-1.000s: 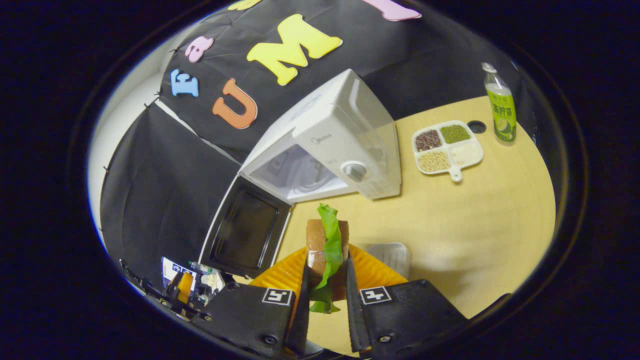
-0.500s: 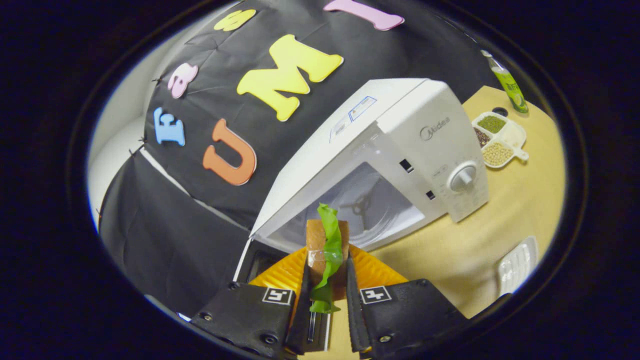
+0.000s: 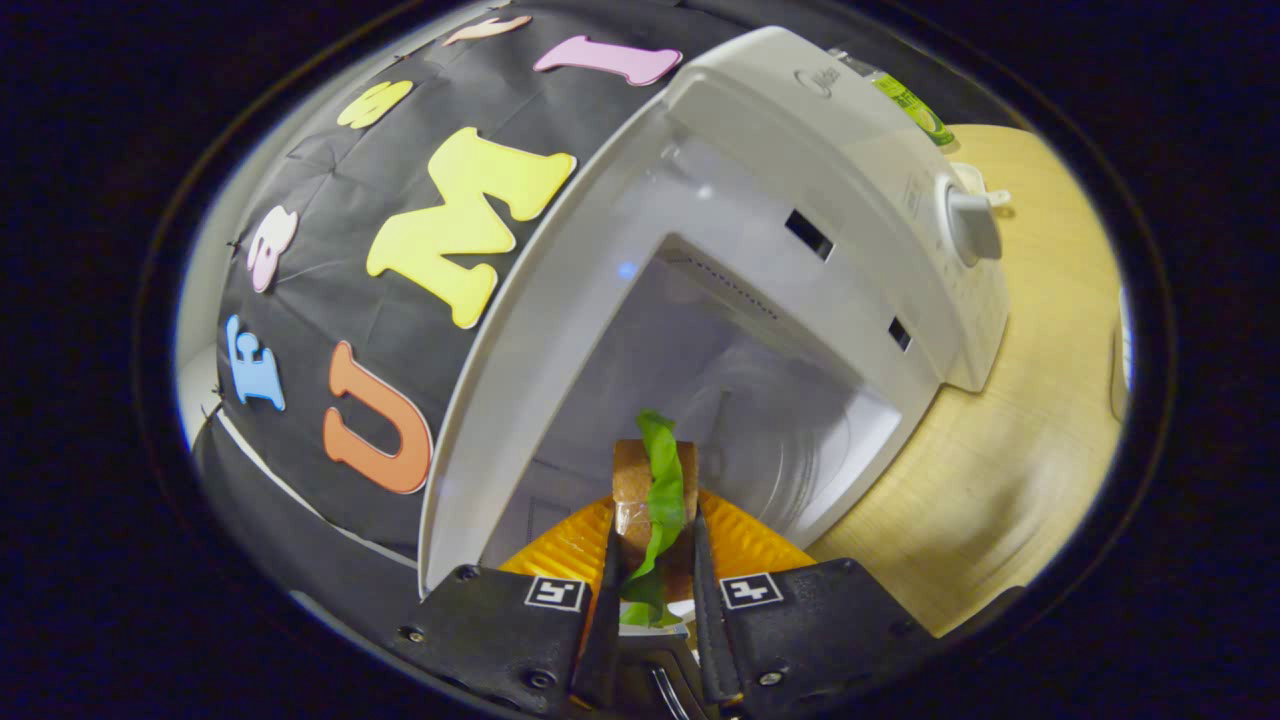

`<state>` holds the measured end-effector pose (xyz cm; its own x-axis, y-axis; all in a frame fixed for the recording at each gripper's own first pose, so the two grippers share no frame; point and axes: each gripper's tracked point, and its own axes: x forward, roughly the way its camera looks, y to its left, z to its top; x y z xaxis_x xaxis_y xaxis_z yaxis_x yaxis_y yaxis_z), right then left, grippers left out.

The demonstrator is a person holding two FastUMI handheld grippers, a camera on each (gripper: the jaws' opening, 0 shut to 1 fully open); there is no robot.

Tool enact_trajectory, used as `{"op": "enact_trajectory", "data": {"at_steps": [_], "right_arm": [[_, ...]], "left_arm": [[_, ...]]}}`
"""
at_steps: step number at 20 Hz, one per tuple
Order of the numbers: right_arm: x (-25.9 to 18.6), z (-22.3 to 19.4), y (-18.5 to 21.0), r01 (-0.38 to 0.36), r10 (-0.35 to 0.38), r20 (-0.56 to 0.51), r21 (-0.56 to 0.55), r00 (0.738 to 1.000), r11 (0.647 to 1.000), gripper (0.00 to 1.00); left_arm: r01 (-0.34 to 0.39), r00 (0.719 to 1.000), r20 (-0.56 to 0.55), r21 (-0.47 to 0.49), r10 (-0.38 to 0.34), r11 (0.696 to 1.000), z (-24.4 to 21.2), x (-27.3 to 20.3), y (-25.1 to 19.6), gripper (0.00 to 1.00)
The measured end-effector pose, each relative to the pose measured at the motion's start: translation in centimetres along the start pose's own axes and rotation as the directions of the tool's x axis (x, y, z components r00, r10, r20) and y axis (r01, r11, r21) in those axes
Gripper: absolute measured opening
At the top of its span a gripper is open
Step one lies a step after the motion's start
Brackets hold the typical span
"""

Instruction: Open the microwave oven with the left hand, put the food in, and close the microwave oven.

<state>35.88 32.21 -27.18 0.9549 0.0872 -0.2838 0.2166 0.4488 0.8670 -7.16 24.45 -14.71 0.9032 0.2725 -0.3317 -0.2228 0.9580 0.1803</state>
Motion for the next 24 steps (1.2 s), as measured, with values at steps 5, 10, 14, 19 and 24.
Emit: {"op": "enact_trajectory", "data": {"at_steps": [5, 10, 14, 19, 24], "right_arm": [[2.3, -0.6, -2.1, 0.072, -0.065, 0.049, -0.169, 0.997, 0.983, 0.34], [1.8, 0.5, -4.4, 0.203, -0.167, 0.116, -0.488, 0.979, 0.849, 0.66], [0.4, 1.3, -2.9, 0.158, -0.113, 0.113, -0.594, 0.987, 0.789, 0.90], [-5.1, 1.3, -1.4, 0.056, -0.090, -0.022, -0.640, 0.996, 0.766, 0.97], [-13.3, 6.4, 1.0, -0.006, -0.042, -0.043, -0.766, 0.998, 0.643, 0.98]], "left_arm": [[-0.007, 1.000, 0.004, 0.009, 0.007, 1.000, 0.4, 1.0, 0.1, 0.97], [-0.022, 1.000, 0.021, 0.019, 0.022, 1.000, 0.7, 1.8, 0.6, 0.97], [-0.025, 0.999, 0.026, 0.002, 0.025, 1.000, 0.3, 2.4, 0.5, 0.97], [-0.020, 0.999, 0.044, -0.006, 0.020, 1.000, 0.6, 2.5, 0.5, 0.97], [-0.013, 0.997, 0.073, -0.015, 0.014, 1.000, 1.0, 2.9, 1.4, 0.97]]}}
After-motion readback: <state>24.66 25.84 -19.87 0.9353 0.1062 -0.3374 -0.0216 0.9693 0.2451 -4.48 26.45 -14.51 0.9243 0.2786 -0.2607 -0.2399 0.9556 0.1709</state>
